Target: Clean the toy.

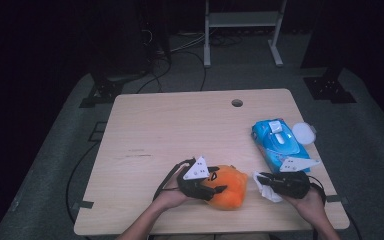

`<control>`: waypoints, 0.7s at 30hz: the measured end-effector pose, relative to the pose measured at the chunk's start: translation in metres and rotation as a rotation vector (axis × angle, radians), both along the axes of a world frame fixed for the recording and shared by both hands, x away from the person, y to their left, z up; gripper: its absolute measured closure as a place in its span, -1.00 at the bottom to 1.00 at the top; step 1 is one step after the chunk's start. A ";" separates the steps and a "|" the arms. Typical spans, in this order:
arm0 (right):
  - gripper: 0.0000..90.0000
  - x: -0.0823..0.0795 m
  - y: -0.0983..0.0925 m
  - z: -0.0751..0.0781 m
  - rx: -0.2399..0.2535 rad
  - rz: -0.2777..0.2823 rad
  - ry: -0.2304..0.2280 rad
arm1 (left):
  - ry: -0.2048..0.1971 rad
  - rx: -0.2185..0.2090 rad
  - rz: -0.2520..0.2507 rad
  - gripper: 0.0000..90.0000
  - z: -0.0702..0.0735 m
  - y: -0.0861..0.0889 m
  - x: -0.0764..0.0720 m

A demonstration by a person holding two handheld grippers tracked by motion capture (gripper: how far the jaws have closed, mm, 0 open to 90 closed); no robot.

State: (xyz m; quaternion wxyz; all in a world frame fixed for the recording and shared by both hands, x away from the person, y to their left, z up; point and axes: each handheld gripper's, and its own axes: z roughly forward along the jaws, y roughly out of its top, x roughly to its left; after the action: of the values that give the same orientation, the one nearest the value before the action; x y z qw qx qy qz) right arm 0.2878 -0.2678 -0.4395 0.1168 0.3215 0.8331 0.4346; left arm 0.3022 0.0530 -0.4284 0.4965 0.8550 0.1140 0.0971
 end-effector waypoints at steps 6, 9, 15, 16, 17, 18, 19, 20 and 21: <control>0.41 0.003 -0.001 -0.004 0.010 0.005 0.036 | 0.004 0.009 0.002 -0.09 0.004 0.000 -0.001; 0.31 0.003 0.000 -0.003 0.017 0.008 0.029 | -0.001 0.007 -0.003 -0.03 0.007 -0.001 -0.002; 0.16 0.004 0.001 -0.004 0.025 0.002 0.033 | -0.001 0.002 0.006 0.06 0.010 0.001 -0.001; 0.15 0.004 0.001 -0.003 0.027 0.000 0.031 | -0.002 0.004 0.005 0.09 0.011 0.002 0.000; 0.14 0.004 0.001 -0.003 0.032 0.000 0.025 | 0.002 0.008 0.004 0.11 0.011 0.002 0.000; 0.12 0.003 0.001 -0.002 0.038 -0.002 0.023 | 0.003 0.010 0.001 0.15 0.011 0.002 -0.001; 0.12 0.003 0.001 -0.002 0.040 -0.007 0.022 | 0.003 0.009 0.001 0.18 0.012 0.002 -0.001; 0.12 0.003 0.001 -0.002 0.040 -0.008 0.022 | 0.004 0.008 0.007 0.19 0.012 0.002 -0.001; 0.12 0.003 0.001 -0.002 0.041 -0.008 0.023 | 0.005 0.008 0.008 0.19 0.012 0.002 -0.001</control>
State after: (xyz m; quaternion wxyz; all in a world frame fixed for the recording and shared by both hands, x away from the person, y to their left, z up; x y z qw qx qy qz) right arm 0.2913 -0.2668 -0.4419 0.1027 0.3322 0.8240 0.4473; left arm 0.3016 0.0547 -0.4169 0.4925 0.8567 0.1185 0.0974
